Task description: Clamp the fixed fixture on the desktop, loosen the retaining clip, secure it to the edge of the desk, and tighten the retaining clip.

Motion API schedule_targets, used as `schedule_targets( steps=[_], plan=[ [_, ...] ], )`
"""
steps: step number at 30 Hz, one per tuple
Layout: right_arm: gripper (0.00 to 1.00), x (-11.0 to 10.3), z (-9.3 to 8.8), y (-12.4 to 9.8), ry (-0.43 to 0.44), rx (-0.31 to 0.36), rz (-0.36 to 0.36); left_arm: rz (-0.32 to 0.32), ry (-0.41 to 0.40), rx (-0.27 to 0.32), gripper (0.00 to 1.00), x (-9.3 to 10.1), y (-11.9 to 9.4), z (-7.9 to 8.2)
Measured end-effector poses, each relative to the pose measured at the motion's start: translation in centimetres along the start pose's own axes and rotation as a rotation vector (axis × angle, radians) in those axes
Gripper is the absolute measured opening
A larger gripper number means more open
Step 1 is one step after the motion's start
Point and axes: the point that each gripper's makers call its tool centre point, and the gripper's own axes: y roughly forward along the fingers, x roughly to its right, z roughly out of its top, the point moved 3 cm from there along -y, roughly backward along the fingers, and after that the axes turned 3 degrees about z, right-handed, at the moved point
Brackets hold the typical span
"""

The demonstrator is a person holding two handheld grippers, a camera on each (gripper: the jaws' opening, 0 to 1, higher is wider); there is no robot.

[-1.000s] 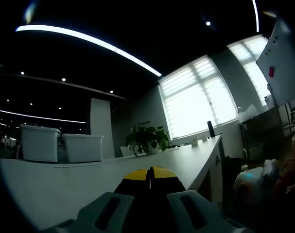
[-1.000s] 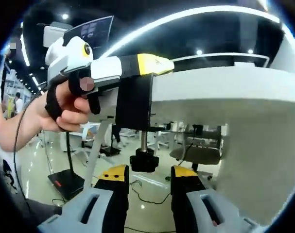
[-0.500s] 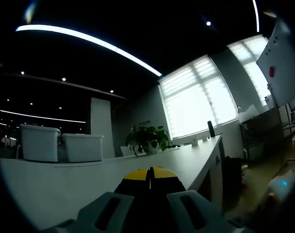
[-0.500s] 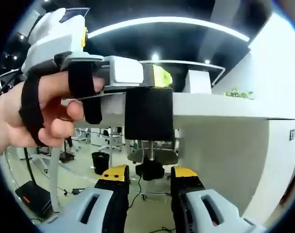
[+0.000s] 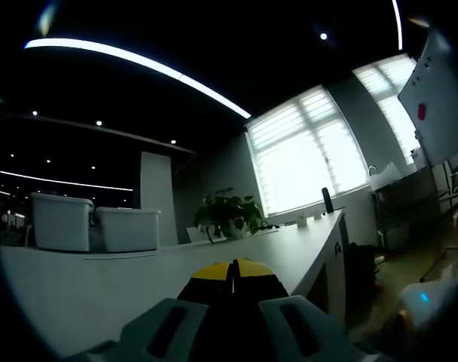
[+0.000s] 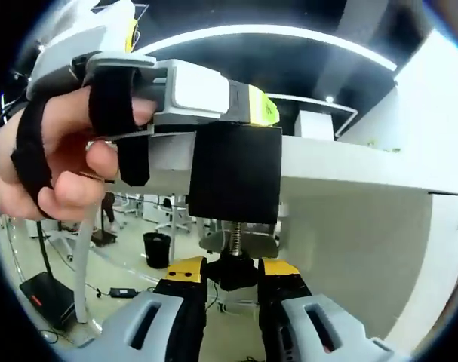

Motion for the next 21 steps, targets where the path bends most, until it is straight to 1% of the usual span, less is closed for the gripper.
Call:
schedule_targets(
  steps=[2, 3, 5, 7, 8, 9, 12, 14, 18, 21],
  plan=[
    [0.25, 0.1, -0.07, 0.21, 0.015, 0.009, 0.057, -0.001, 0.002, 0.0, 0.01, 0.01, 0.0, -0.01],
    [0.25, 0.09, -0.08, 0.27, 0.009, 0.011, 0.081, -0.001, 0.002, 0.001, 0.01, 0.01, 0.0, -0.01],
    [0.25, 0.1, -0.07, 0.43, 0.002, 0.023, 0.158, -0.002, 0.002, 0.001, 0.01, 0.0, 0.01, -0.02],
    [0.25, 0.21, -0.08, 0.51, -0.026, 0.035, 0.237, -0.001, 0.001, 0.001, 0.01, -0.02, 0.02, -0.03],
    [0.25, 0.2, -0.11, 0.56, -0.023, 0.036, 0.281, -0.001, 0.001, 0.001, 0.01, -0.01, 0.03, -0.04],
    [0.25, 0.26, -0.14, 0.58, -0.017, 0.033, 0.317, -0.001, 0.001, 0.0, 0.01, -0.01, 0.04, -0.04],
    [0.25, 0.25, -0.15, 0.68, -0.044, 0.017, 0.449, -0.001, 0.001, 0.0, 0.01, -0.02, 0.05, -0.05],
    [0.25, 0.22, -0.14, 0.69, -0.044, 0.004, 0.51, -0.001, 0.001, -0.001, 0.01, -0.03, 0.07, -0.06],
    [0.25, 0.31, -0.18, 0.88, -0.029, -0.005, 0.543, -0.001, 0.0, 0.0, 0.01, -0.02, 0.09, -0.06],
    [0.25, 0.08, -0.35, 0.94, -0.001, -0.006, 0.528, -0.003, 0.005, 0.004, 0.01, -0.01, 0.11, -0.04]
  ],
)
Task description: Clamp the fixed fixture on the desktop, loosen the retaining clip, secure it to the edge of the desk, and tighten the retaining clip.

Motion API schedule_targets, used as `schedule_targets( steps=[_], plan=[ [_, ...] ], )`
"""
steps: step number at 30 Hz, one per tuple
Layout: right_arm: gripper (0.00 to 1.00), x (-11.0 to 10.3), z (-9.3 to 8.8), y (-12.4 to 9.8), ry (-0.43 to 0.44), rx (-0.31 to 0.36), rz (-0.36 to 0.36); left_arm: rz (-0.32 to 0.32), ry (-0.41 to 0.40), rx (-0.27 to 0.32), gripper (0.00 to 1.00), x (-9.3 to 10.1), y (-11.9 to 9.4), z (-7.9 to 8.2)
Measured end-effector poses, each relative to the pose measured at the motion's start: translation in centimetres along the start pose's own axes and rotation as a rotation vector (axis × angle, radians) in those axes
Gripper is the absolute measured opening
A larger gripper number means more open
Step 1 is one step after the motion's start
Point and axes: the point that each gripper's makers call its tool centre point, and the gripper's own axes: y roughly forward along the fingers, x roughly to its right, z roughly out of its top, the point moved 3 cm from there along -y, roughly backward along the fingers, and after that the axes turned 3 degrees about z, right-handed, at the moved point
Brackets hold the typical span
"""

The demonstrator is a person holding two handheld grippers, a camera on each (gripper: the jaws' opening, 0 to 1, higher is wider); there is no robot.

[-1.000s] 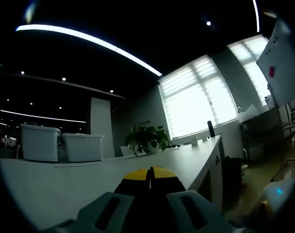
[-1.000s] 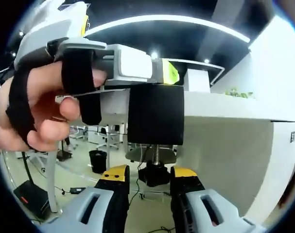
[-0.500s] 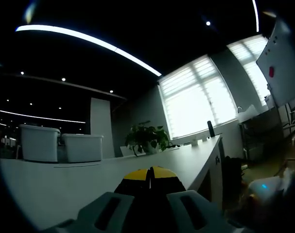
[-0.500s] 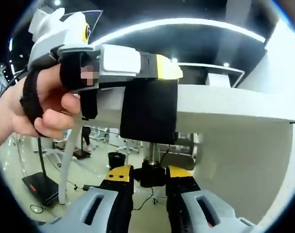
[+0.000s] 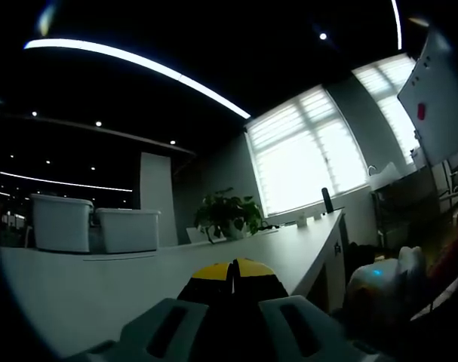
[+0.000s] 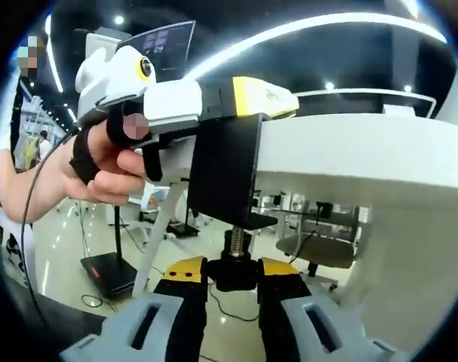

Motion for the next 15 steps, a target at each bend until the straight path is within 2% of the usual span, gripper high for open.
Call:
schedule_targets(
  steps=[6, 10, 15],
  plan=[
    [0.26, -0.2, -0.4, 0.3, 0.03, 0.004, -0.055, -0.001, 0.02, 0.01, 0.02, 0.1, -0.1, 0.1],
    [0.26, -0.2, -0.7, 0.4, 0.0, -0.013, -0.087, -0.023, 0.053, -0.011, 0.09, 0.6, -0.3, 0.3],
    [0.27, -0.1, -0.8, 0.6, -0.003, -0.016, -0.112, -0.114, 0.007, 0.023, 0.09, 2.0, -0.9, 1.6]
  ],
)
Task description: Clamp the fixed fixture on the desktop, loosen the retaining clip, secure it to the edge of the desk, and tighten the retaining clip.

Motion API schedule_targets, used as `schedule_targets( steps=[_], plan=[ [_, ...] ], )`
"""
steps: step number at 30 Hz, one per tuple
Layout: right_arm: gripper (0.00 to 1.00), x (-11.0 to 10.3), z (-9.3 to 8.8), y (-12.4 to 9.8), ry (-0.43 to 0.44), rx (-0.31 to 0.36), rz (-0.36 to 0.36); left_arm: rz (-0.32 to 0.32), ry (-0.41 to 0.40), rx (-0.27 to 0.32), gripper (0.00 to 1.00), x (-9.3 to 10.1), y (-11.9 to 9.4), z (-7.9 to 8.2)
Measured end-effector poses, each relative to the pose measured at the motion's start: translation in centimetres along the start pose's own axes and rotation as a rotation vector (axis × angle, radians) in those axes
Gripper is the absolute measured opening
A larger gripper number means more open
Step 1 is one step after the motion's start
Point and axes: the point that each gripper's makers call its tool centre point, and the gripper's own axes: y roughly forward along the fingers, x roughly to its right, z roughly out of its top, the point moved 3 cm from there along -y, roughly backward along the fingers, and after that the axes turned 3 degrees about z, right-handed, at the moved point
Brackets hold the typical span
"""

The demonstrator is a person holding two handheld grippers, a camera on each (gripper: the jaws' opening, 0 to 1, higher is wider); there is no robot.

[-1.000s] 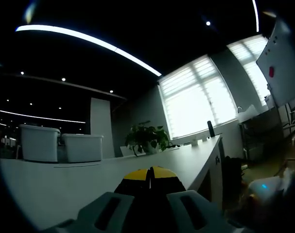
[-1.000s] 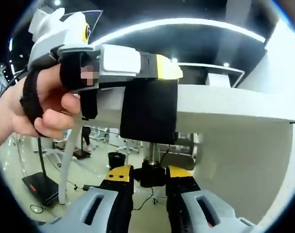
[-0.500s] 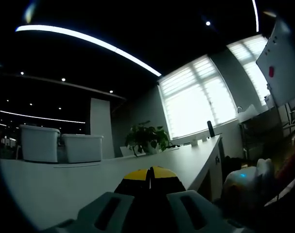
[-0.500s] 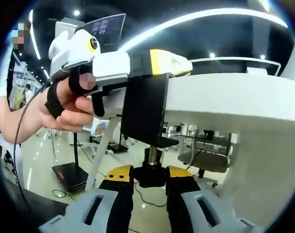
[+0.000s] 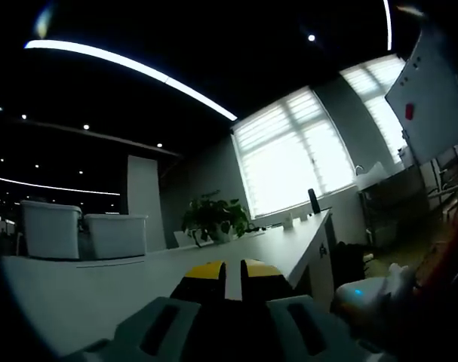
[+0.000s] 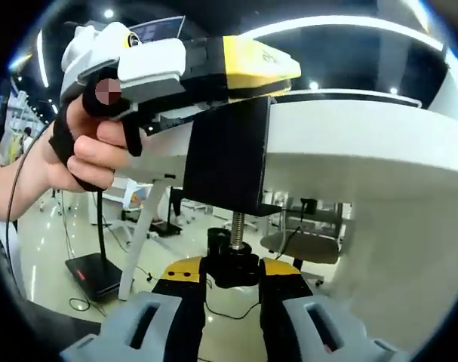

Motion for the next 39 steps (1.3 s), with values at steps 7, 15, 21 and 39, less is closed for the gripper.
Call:
schedule_targets(
  steps=[7, 15, 21, 39],
  plan=[
    [0.27, 0.0, -0.1, 0.2, 0.031, 0.014, -0.03, -0.186, -0.204, -0.019, 0.1, 2.7, -2.3, 0.0],
    [0.33, 0.0, 0.1, -1.1, 0.083, 0.037, -0.185, -0.16, -0.232, -0.018, 0.1, 1.7, -3.2, -0.7],
    [0.4, -0.7, 0.7, -2.5, 0.109, 0.071, -0.248, -0.143, -0.254, -0.034, 0.1, 1.4, -3.2, -1.9],
    [0.36, -1.5, 1.2, -3.1, 0.113, 0.077, -0.378, -0.104, -0.171, -0.038, 0.02, 1.4, -3.2, -2.4]
  ],
)
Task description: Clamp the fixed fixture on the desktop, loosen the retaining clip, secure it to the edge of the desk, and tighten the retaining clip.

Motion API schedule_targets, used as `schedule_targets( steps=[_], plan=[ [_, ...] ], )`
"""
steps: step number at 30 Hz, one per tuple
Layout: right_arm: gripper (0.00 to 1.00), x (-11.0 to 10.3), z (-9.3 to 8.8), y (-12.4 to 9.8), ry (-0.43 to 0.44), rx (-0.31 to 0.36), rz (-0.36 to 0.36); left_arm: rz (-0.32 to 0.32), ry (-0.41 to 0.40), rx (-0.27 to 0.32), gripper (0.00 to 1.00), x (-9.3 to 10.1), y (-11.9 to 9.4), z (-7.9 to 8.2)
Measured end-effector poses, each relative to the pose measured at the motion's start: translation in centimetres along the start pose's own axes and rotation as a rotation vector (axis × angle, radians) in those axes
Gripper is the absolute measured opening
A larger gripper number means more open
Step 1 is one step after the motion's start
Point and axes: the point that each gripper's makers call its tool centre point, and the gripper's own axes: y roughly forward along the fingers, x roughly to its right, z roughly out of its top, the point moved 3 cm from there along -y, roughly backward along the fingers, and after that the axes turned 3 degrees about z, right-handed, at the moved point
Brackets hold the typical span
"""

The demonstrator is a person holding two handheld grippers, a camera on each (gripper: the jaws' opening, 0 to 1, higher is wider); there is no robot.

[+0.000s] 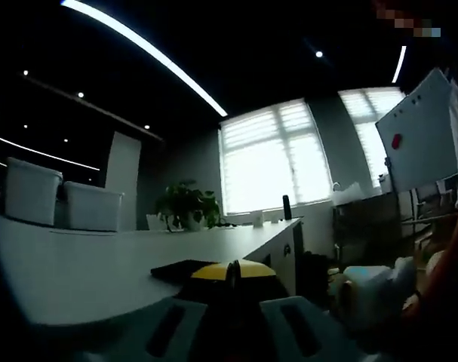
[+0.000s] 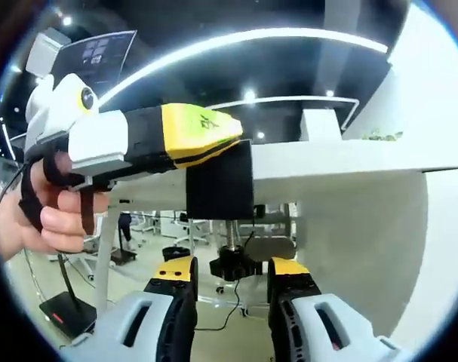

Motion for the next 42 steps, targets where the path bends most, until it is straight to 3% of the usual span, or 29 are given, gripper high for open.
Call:
schedule_targets(
  steps=[2, 5, 8, 15, 18, 23, 28, 34, 38, 40, 42],
  plan=[
    [0.36, -0.5, -0.2, 0.1, -0.075, -0.021, -0.019, -0.001, 0.007, 0.007, 0.02, 0.1, -0.1, 0.0],
    [0.35, -1.0, -0.6, 0.5, -0.107, -0.041, -0.036, 0.001, 0.01, 0.008, 0.02, 0.2, -0.1, 0.0],
    [0.3, -0.4, -0.6, 0.6, -0.089, -0.04, -0.089, -0.001, 0.027, 0.004, 0.02, 0.3, -0.1, -0.1],
    [0.25, 0.2, -0.6, 1.2, -0.078, -0.043, -0.111, -0.007, 0.027, 0.011, 0.02, 0.5, -0.3, 0.0],
    [0.25, 0.3, -0.6, 1.3, -0.093, -0.04, -0.061, -0.007, 0.024, 0.012, 0.02, 0.6, -0.4, 0.0],
    [0.25, 0.6, -0.6, 1.3, -0.097, -0.025, 0.085, -0.007, 0.017, 0.016, 0.02, 0.3, -0.2, 0.0],
    [0.25, 1.0, -0.7, 1.5, -0.104, -0.032, 0.319, -0.01, -0.009, 0.013, 0.02, 0.2, -0.1, -0.1],
    [0.25, 1.3, -0.7, 2.0, -0.105, -0.067, 0.5, -0.013, -0.014, -0.001, 0.02, 0.3, 0.1, -0.5],
    [0.25, 1.4, -0.8, 2.2, -0.063, -0.085, 0.526, -0.012, -0.014, -0.006, 0.02, 0.3, 0.2, -0.5],
    [0.28, 1.6, -1.1, 1.8, -0.068, -0.081, 0.482, -0.012, -0.011, -0.005, 0.02, 0.3, 0.2, -0.5],
    [0.33, 2.1, -1.5, 1.4, -0.076, -0.079, 0.393, -0.013, -0.018, 0.002, 0.02, 0.3, 0.2, -0.5]
  ],
)
